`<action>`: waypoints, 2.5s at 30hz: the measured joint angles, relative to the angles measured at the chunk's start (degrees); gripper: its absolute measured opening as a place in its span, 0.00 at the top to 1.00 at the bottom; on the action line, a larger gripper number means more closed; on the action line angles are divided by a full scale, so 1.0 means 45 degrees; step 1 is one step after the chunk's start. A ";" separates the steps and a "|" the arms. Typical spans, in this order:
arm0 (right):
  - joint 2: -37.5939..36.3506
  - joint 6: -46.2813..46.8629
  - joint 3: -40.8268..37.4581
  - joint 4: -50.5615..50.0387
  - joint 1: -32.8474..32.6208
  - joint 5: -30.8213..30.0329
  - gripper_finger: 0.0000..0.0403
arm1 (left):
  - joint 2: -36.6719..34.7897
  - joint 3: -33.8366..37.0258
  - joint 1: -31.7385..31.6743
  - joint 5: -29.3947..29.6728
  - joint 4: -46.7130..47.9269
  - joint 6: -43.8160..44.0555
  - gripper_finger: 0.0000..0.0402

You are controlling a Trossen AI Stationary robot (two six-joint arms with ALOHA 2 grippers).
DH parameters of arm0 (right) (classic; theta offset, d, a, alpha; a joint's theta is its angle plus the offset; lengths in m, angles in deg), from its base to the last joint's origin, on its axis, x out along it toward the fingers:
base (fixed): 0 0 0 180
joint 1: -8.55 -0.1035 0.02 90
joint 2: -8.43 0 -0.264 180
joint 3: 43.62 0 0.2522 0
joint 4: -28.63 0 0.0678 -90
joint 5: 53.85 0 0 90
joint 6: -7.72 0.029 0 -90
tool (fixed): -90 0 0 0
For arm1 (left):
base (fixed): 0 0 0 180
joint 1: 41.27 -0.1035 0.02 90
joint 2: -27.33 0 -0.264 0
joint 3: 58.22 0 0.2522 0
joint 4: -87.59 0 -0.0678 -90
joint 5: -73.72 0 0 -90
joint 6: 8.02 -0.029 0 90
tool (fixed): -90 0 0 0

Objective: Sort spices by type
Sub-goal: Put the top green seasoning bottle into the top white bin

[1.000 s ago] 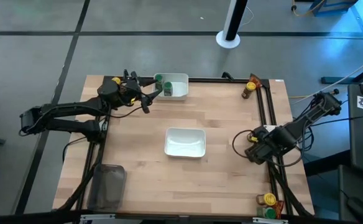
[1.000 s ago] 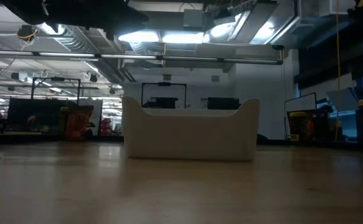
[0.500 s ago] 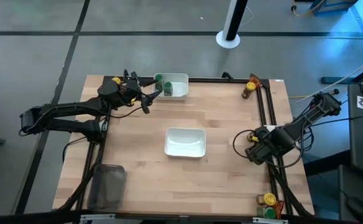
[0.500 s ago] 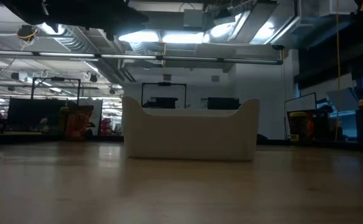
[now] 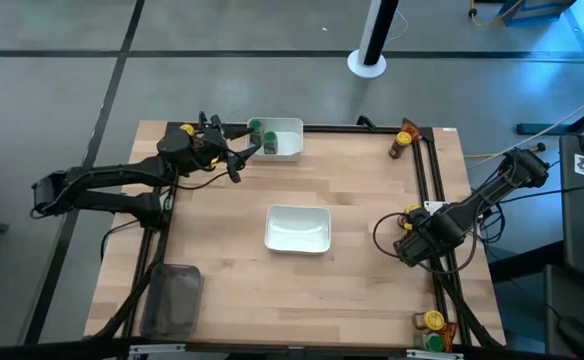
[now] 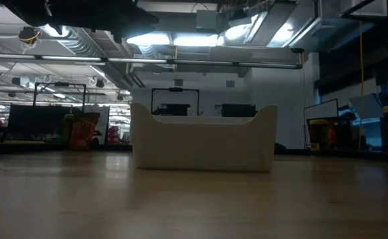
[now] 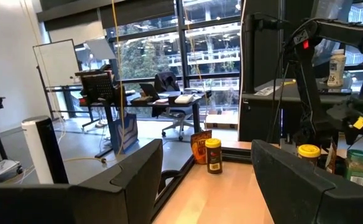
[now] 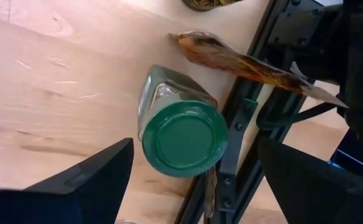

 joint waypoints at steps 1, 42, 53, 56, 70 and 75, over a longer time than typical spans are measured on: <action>0.0000 0.0000 -0.0027 0.0027 0.0000 -0.0067 0.15 | -0.0003 0.0000 0.0000 -0.0002 -0.0003 0.0001 0.41; 0.1499 0.0869 -0.0048 0.0563 0.0000 -0.0498 0.15 | -0.0003 0.0000 0.0000 -0.0002 -0.0001 0.0098 0.41; 0.1530 0.0913 -0.0048 0.1064 0.0005 -0.0651 0.24 | -0.0003 0.0000 0.0000 -0.0002 -0.0003 0.0097 0.41; 0.1530 0.0918 -0.0048 0.1362 0.0005 -0.0940 0.31 | -0.0003 0.0000 0.0000 -0.0002 -0.0007 0.0096 0.41; 0.1530 0.0400 -0.0048 0.1733 0.0010 -0.2068 0.42 | -0.0003 0.0000 0.0000 -0.0002 -0.0008 0.0096 0.41; 0.1530 0.0277 -0.0043 0.1733 0.0010 -0.2039 0.47 | -0.0003 0.0000 0.0000 -0.0002 -0.0011 0.0099 0.41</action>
